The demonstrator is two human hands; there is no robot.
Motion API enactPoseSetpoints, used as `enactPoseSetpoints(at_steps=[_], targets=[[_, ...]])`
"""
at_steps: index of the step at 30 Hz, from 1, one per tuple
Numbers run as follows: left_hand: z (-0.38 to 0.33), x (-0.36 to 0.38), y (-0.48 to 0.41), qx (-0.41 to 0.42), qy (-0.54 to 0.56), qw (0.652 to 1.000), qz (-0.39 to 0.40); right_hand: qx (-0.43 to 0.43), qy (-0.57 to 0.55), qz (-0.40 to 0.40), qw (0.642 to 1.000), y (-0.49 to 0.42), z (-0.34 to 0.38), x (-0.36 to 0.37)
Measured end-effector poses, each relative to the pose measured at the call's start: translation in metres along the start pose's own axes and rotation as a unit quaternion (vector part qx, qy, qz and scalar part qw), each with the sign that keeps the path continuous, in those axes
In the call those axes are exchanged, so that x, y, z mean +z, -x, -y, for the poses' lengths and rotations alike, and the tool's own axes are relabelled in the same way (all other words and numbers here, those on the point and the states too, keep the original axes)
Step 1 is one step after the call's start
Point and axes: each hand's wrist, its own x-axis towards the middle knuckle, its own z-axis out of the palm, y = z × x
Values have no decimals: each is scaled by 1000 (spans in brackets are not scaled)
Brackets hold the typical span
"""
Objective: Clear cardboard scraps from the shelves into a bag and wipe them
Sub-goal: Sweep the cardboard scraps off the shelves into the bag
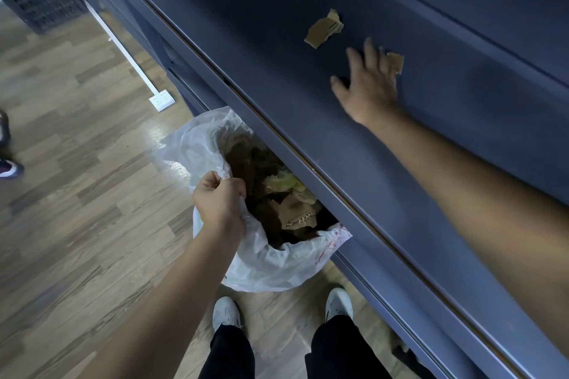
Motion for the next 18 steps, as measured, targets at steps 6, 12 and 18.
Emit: enactPoseSetpoints(at_steps=[6, 12, 18], targets=[[1, 1, -1, -3, -12, 1000, -1, 48, -17, 41, 998, -22, -27, 2], [-2, 2, -3, -1, -17, 1000, 1, 7, -16, 62, 998, -28, -5, 4], [-7, -3, -6, 12, -19, 1000, -2, -45, 29, 91, 994, -48, 24, 8]])
